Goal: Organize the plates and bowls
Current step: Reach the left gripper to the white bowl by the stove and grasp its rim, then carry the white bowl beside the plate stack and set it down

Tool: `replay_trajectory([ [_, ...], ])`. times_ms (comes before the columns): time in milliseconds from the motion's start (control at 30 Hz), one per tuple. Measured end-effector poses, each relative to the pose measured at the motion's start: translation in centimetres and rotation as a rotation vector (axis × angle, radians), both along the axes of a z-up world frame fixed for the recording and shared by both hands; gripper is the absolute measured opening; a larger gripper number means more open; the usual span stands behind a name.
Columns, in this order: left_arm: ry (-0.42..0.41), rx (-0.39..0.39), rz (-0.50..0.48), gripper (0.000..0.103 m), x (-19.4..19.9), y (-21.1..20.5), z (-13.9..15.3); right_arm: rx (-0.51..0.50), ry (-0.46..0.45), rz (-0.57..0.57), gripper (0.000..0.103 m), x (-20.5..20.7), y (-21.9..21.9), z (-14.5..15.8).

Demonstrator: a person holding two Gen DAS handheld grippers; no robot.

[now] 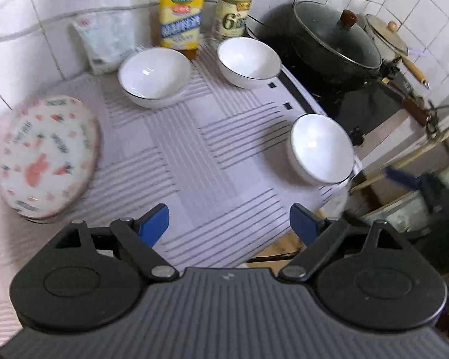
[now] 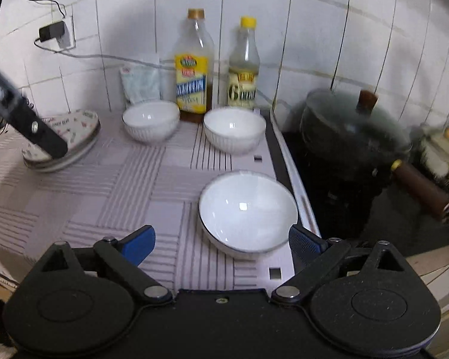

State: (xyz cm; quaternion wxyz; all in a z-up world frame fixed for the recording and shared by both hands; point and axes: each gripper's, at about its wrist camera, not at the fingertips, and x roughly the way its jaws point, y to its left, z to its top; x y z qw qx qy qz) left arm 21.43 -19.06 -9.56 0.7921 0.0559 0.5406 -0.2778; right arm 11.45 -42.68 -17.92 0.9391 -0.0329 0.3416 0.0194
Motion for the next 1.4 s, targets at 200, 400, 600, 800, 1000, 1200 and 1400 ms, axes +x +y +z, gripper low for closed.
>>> replay_trajectory([
  [200,0.052,-0.070,0.051,0.086,0.8,-4.1,-3.2,-0.055,-0.006,0.071,0.098,1.5,-1.1,-5.9],
  [400,-0.020,-0.135,-0.018,0.085,0.7,-8.7,-6.3,-0.068,-0.046,0.025,0.098,3.3,-1.5,-9.7],
  [600,-0.012,-0.108,-0.013,0.075,1.7,-12.0,-9.7,-0.002,-0.134,-0.010,0.098,4.2,-2.3,-10.6],
  [800,0.097,-0.101,0.051,0.030,3.0,-13.3,-13.0,0.070,-0.154,-0.020,0.100,6.4,-2.9,-11.6],
  [1000,0.051,-0.087,0.044,0.024,2.5,-13.2,-12.4,0.075,-0.164,-0.031,0.100,6.3,-2.1,-11.4],
  [1200,0.019,-0.084,0.059,0.024,1.8,-11.4,-10.7,0.078,-0.168,0.006,0.100,5.6,-0.9,-10.2],
  [1400,-0.008,-0.082,0.102,0.024,0.6,-8.5,-8.6,0.072,-0.200,0.071,0.100,4.7,1.1,-8.8],
])
